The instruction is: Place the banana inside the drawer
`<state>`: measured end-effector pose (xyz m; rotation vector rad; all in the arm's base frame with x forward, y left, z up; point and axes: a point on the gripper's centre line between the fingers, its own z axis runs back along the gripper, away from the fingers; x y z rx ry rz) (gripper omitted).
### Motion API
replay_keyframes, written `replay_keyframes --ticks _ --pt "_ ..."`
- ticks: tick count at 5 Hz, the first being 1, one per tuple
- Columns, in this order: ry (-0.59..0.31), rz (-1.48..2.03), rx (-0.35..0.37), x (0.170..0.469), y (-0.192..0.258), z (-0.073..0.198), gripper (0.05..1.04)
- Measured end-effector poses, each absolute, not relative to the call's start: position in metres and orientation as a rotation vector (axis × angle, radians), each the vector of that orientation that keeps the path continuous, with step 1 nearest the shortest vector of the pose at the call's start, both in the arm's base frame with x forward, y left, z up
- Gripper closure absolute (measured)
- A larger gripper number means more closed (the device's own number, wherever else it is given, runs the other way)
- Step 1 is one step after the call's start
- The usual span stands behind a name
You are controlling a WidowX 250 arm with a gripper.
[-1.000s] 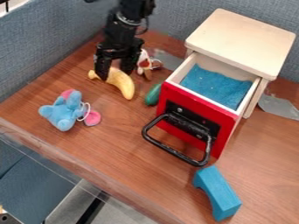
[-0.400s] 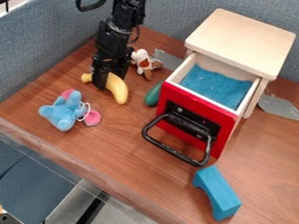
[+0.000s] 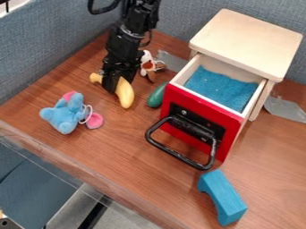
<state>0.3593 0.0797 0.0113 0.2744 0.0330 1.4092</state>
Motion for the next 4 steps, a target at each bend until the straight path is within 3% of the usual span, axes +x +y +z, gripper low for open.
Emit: replay_keyframes --ticks 1,2,4 --pt "0.045 1.378 0.256 0.362 0.07 0.028 0.504" --pt "-0.039 1.38 0.177 0.369 0.067 0.086 0.508" --pt "-0.059 1.315 0.082 0.367 0.046 0.137 0.508"
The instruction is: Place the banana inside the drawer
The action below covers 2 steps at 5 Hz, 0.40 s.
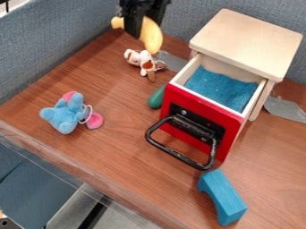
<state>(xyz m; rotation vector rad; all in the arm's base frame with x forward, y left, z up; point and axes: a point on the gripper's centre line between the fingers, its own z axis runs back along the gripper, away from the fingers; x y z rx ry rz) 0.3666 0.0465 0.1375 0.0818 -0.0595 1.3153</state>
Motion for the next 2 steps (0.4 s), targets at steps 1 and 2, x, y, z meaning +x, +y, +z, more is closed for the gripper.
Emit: replay_keyframes --ticks 1,2 --pt "-0.045 1.213 0.061 0.369 0.019 0.14 0.51" --pt "-0.035 1.108 0.069 0.371 -0.01 0.135 0.511"
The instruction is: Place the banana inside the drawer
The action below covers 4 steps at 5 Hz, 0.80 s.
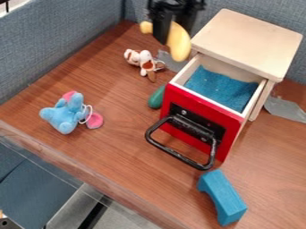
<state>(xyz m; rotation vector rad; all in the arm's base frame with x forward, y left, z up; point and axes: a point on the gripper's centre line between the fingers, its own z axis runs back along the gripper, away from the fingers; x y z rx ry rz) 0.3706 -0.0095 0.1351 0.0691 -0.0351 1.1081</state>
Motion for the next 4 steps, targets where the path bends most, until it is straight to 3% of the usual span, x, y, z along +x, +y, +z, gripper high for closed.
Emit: replay_keyframes --ticks 4 --pt "-0.054 0.908 0.09 0.368 -0.076 0.126 0.511"
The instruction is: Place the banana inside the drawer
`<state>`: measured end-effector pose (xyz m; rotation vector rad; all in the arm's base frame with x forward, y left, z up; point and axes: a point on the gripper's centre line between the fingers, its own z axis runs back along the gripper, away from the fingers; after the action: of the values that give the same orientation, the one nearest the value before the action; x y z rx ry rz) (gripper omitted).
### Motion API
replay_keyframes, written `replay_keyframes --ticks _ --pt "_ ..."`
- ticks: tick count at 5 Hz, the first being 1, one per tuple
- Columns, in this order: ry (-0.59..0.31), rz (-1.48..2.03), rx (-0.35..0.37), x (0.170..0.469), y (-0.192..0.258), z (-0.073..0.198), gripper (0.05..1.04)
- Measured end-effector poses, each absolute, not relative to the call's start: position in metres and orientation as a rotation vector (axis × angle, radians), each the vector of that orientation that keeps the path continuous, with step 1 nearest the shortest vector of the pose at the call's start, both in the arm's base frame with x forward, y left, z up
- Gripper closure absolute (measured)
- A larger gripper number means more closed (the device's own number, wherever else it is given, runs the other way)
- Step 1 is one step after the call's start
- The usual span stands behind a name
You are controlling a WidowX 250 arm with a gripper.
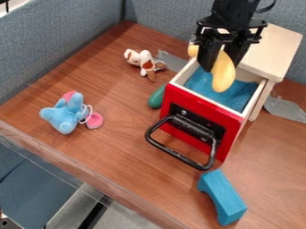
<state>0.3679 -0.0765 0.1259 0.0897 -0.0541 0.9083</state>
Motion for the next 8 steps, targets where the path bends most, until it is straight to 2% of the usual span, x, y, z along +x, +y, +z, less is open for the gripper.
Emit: replay_keyframes --ticks 3,4,5,6,8 --pt "-0.085 0.913 0.117 0.384 -0.077 0.112 0.511" --pt "-0.082 0.923 0.123 0.386 -0.077 0.108 0.443" --pt "-0.088 0.941 0.127 0.386 -0.075 0.108 0.155" --pt "-0.103 0.948 0.122 0.383 -0.073 0.118 0.077" --pt "-0.14 0.905 0.109 0.367 -0.068 0.166 0.083"
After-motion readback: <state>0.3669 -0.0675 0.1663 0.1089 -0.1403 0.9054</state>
